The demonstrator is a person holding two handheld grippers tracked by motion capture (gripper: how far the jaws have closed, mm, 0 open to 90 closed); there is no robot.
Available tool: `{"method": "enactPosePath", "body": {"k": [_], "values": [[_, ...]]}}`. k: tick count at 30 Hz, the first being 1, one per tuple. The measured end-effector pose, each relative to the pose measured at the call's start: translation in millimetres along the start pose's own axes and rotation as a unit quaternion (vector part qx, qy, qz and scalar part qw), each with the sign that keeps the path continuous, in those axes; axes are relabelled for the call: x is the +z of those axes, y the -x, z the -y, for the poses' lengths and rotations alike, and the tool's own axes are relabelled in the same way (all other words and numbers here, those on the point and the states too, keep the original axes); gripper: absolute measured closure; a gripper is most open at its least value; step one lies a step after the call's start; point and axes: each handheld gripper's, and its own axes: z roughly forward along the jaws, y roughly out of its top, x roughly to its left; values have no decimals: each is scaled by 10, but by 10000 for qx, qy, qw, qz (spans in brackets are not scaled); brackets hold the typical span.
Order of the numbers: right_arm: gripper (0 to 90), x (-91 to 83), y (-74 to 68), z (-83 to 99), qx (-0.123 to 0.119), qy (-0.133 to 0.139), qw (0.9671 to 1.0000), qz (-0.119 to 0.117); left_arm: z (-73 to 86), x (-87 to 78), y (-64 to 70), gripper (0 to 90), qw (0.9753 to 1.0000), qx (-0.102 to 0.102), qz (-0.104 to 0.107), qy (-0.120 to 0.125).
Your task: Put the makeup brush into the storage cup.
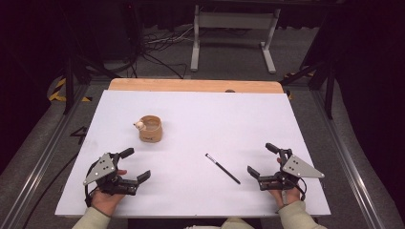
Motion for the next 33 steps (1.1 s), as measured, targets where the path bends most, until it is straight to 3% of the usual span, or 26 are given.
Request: {"method": "enactPosePath", "body": {"k": [25,33], "values": [[10,-25,20,-50,66,76,9999,-38,-24,-6,25,4,10000,40,47,-29],[10,69,-64,-142,88,120,9997,-212,-24,-7,33,4,10000,27,52,-16]]}}
